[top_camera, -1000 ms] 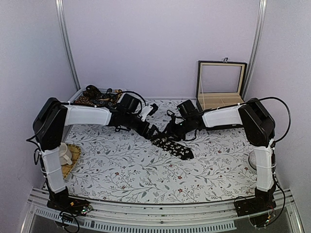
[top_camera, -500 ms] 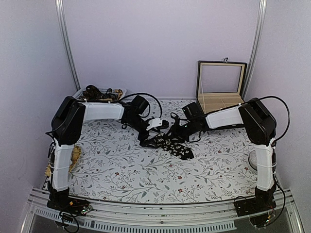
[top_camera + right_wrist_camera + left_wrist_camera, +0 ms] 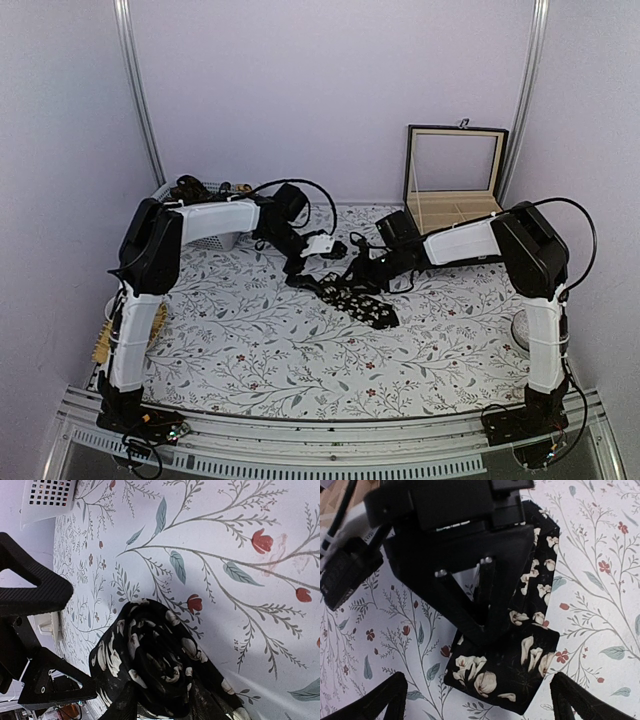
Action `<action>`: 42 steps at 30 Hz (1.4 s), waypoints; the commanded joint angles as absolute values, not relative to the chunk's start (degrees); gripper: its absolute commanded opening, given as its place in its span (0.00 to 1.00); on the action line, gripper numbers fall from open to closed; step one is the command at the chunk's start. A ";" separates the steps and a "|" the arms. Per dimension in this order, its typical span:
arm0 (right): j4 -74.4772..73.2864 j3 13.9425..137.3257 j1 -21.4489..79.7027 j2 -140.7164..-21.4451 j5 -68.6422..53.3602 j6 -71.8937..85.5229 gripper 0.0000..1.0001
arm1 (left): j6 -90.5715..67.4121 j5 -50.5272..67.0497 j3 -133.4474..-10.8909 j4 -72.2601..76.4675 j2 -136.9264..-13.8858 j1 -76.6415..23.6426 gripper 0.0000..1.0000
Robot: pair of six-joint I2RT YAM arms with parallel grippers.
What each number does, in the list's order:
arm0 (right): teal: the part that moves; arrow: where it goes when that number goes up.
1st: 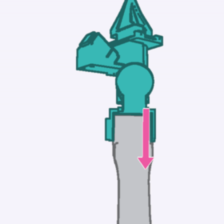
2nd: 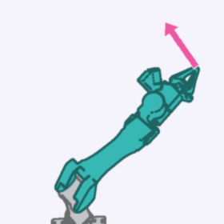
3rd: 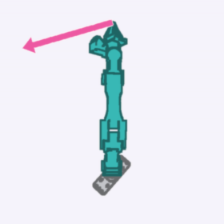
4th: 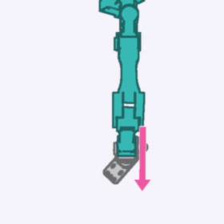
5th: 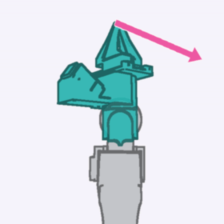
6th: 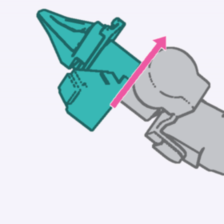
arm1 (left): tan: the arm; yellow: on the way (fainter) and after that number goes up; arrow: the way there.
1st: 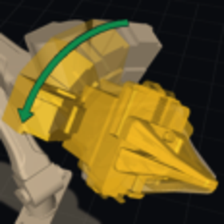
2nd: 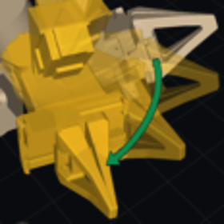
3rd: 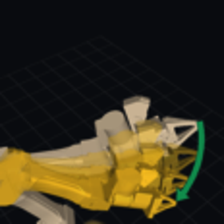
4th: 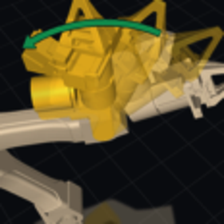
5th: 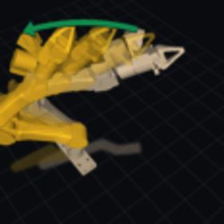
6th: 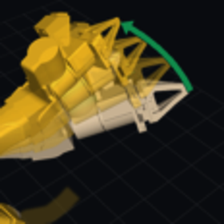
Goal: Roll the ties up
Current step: Roll the tie at the center of the board.
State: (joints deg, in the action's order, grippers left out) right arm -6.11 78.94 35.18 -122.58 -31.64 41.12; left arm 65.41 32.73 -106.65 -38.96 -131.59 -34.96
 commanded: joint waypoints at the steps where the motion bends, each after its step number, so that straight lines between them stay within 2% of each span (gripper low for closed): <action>1: -7.55 77.56 35.16 -123.92 -31.79 39.23 0.34 | 73.70 39.90 -111.54 -49.27 -135.57 -34.03 1.00; 8: -8.18 78.31 35.16 -123.72 -32.41 38.52 0.34 | 75.69 41.30 -118.22 -54.62 -140.40 -34.01 1.00; 16: -8.01 78.02 35.20 -122.96 -32.19 38.01 0.34 | 73.33 41.15 -119.14 -53.19 -143.35 -34.44 0.98; 25: -8.04 77.70 35.16 -122.65 -31.45 37.88 0.34 | 70.16 42.71 -117.71 -50.54 -143.79 -34.97 0.85; 28: -8.03 77.61 35.18 -122.19 -30.73 37.88 0.37 | 69.03 42.82 -117.09 -50.62 -143.50 -35.14 0.67; 30: -8.27 77.57 35.16 -121.81 -30.04 37.67 0.40 | 67.61 42.48 -116.43 -50.51 -143.08 -35.45 0.49; 31: -8.38 77.45 35.16 -121.43 -29.61 37.49 0.42 | 66.48 41.86 -115.90 -50.13 -142.82 -35.65 0.47; 38: -10.99 76.92 34.98 -115.83 -25.92 36.09 0.53 | 55.38 37.96 -108.57 -44.48 -138.09 -37.07 0.48; 42: -13.33 75.99 34.70 -110.48 -23.33 35.06 0.58 | 45.42 35.29 -99.21 -36.59 -131.65 -37.71 0.49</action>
State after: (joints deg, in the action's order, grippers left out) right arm -7.62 78.02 35.18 -121.54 -28.77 36.84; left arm 57.17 39.40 -107.31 -42.28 -137.82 -36.05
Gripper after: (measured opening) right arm 0.560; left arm 0.492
